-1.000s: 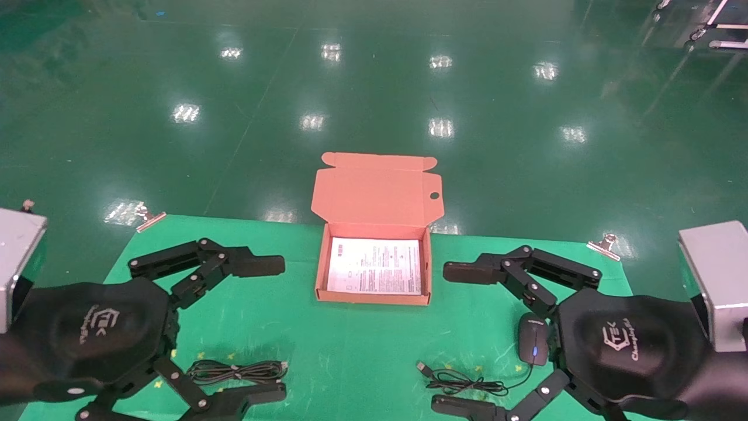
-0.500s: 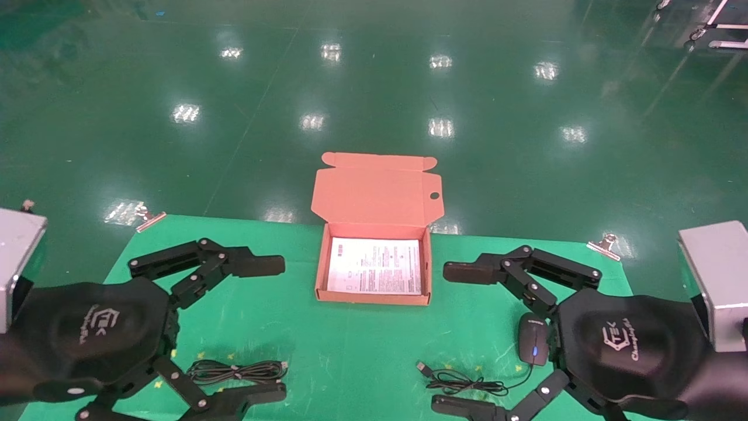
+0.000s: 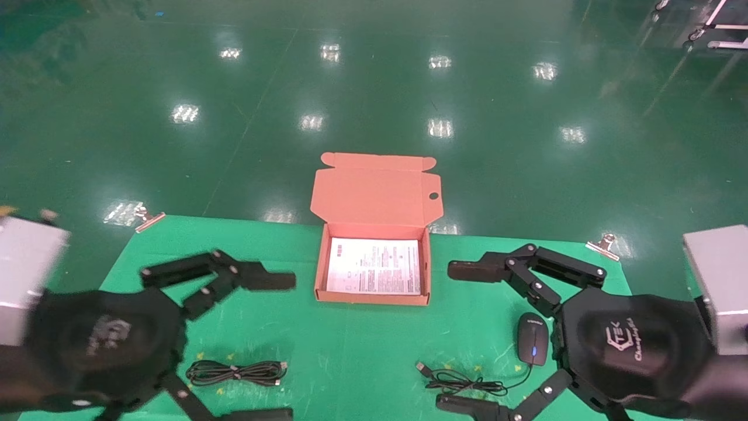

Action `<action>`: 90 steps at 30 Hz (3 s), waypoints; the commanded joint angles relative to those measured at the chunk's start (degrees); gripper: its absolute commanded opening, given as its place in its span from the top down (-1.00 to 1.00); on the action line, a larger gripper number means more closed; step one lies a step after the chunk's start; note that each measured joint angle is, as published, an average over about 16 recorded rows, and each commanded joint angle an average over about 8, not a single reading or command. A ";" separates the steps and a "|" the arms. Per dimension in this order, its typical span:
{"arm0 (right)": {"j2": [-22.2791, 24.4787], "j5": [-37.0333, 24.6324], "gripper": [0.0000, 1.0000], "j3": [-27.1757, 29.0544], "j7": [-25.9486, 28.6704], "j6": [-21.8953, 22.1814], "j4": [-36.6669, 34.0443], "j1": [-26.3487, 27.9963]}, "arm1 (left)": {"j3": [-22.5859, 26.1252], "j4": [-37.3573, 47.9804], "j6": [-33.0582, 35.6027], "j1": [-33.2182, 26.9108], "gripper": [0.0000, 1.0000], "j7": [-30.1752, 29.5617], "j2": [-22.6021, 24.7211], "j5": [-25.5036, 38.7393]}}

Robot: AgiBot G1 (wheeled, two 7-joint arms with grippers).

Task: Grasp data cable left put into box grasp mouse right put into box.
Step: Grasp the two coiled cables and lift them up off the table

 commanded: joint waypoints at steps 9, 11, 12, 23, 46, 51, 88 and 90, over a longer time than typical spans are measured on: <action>-0.07 -15.55 -1.00 -3.56 -9.55 -0.56 2.57 5.76 | 8.39 0.92 2.35 -8.91 -1.00 -1.06 2.71 12.48; -0.56 -19.31 -1.00 -4.82 -11.97 -0.96 2.70 7.14 | 11.04 0.97 2.55 -11.21 -1.00 -1.17 3.39 15.89; -0.85 -20.93 -1.00 -5.42 -12.95 -1.09 2.71 7.70 | 12.40 1.03 2.61 -12.39 -1.00 -1.24 3.78 17.48; -3.62 -37.35 -1.00 -11.73 -24.07 0.14 3.01 10.58 | 26.49 4.03 2.18 -22.10 -1.00 -0.87 9.06 34.03; -11.88 -63.92 -1.00 -19.47 -26.93 14.90 0.76 5.63 | 37.54 13.97 -8.24 -22.78 -1.00 1.57 19.90 59.58; -13.96 -65.39 -1.00 -19.77 -24.51 16.34 -1.46 5.39 | 37.29 21.18 -10.19 -22.84 -1.00 2.88 22.29 59.34; -27.20 -68.97 0.60 -21.96 -29.91 25.93 -28.79 9.14 | 35.58 59.83 -21.05 -24.44 0.92 20.38 33.25 56.38; -27.31 -68.94 1.00 -21.91 -29.98 26.20 -29.12 9.15 | 35.59 60.32 -21.25 -24.54 1.00 20.41 33.44 56.40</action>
